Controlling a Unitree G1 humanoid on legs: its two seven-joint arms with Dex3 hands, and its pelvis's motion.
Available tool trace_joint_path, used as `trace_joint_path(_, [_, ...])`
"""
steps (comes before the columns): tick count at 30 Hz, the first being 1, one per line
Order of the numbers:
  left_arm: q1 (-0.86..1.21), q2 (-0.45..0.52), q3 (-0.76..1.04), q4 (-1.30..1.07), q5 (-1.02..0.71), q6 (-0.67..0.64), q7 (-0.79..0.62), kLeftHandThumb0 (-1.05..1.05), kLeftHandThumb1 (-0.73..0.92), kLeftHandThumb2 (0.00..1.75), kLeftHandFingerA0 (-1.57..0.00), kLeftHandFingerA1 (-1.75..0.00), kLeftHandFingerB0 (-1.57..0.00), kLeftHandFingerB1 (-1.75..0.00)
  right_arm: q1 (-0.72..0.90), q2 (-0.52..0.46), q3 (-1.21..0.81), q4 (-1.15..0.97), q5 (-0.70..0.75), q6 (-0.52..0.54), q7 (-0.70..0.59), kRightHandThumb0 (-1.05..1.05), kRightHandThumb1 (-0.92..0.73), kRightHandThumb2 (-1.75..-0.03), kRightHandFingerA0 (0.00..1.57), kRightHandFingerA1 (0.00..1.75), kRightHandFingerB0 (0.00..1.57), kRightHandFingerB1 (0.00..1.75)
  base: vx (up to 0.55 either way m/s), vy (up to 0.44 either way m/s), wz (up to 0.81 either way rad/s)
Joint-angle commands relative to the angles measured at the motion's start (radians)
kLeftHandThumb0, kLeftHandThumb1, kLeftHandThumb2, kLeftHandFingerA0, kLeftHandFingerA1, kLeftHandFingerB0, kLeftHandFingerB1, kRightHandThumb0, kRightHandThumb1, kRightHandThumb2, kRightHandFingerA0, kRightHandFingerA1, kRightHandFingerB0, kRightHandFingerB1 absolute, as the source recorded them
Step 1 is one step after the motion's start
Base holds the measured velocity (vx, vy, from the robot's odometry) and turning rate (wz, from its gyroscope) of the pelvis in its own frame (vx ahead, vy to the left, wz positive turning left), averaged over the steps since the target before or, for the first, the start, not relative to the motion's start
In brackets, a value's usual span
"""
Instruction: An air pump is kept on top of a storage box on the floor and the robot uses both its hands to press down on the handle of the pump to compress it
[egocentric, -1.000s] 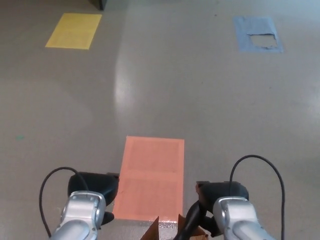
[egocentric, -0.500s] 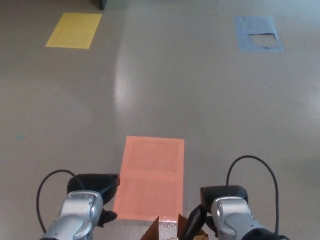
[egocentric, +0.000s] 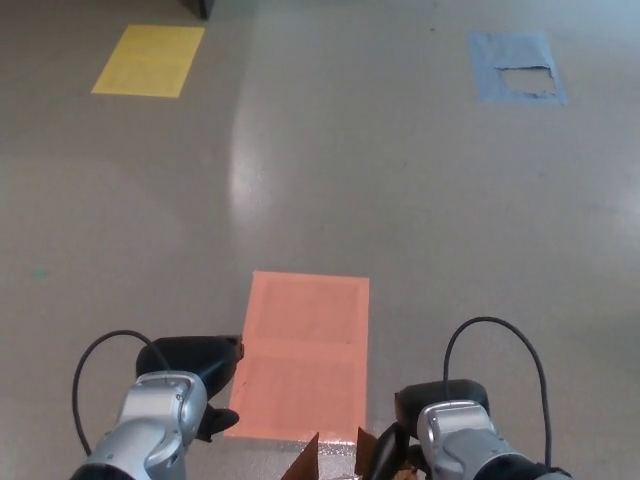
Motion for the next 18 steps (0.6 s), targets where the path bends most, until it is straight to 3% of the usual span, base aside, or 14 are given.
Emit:
trace_joint_path(1, [0.027,0.026,0.0,-0.013,-0.022,-0.021,0.024,-0.41,0.74,0.76,-0.26,-0.45,-0.19,-0.4,0.01,-0.012,-0.023,-0.022,0.049,-0.046,-0.055,-0.28,-0.7,-1.18,0.0,0.49,0.0,0.48,0.0,0.0,0.0])
trace_joint_path(2, [0.041,0.04,0.007,-0.03,-0.028,-0.029,0.034,-0.36,0.79,0.63,-0.3,-0.42,-0.19,-0.34,0.013,-0.035,-0.045,-0.066,0.067,-0.054,-0.06,-0.6,-0.72,-1.01,0.01,0.37,0.0,0.38,0.0,0.0,0.0])
trace_joint_path(5, [0.06,0.055,0.014,-0.049,-0.036,-0.041,0.041,-0.44,0.79,0.63,-0.3,-0.43,-0.19,-0.35,0.03,-0.063,-0.055,-0.129,0.072,-0.056,-0.049,-0.61,-0.75,-1.03,0.01,0.35,0.01,0.34,0.0,0.0,0.0])
trace_joint_path(13, [0.136,0.162,0.051,-0.266,-0.018,-0.021,0.006,-0.4,0.76,0.63,-0.31,-0.45,-0.18,-0.34,0.246,-0.353,-0.18,-0.807,0.055,0.049,0.094,-0.61,-0.76,-1.05,0.0,0.29,0.0,0.29,0.0,0.0,0.0])
trace_joint_path(14, [0.145,0.177,0.059,-0.29,-0.023,-0.028,-0.005,-0.47,0.65,0.8,-0.24,-0.49,-0.15,-0.42,0.267,-0.377,-0.203,-0.862,0.056,0.05,0.096,-0.6,-0.75,-1.03,0.0,0.3,0.0,0.3,0.0,0.0,0.0])
trace_joint_path(16, [0.151,0.19,0.07,-0.33,-0.023,-0.013,-0.03,-0.48,0.65,0.79,-0.22,-0.48,-0.14,-0.41,0.295,-0.408,-0.242,-0.936,0.062,0.044,0.089,-0.6,-0.75,-1.03,0.0,0.3,0.0,0.3,0.0,0.0,0.0])
trace_joint_path(17, [0.152,0.198,0.08,-0.35,-0.026,-0.012,-0.034,-0.47,0.76,0.62,-0.29,-0.43,-0.16,-0.33,0.312,-0.428,-0.266,-0.988,0.064,0.033,0.086,-0.62,-0.76,-1.04,0.0,0.3,0.0,0.31,0.0,0.0,0.0])
trace_joint_path(18, [0.153,0.206,0.091,-0.373,-0.03,-0.014,-0.037,-0.47,0.76,0.62,-0.29,-0.43,-0.16,-0.33,0.333,-0.451,-0.293,-1.05,0.066,0.023,0.084,-0.62,-0.76,-1.04,0.0,0.3,0.0,0.31,0.0,0.0,0.0])
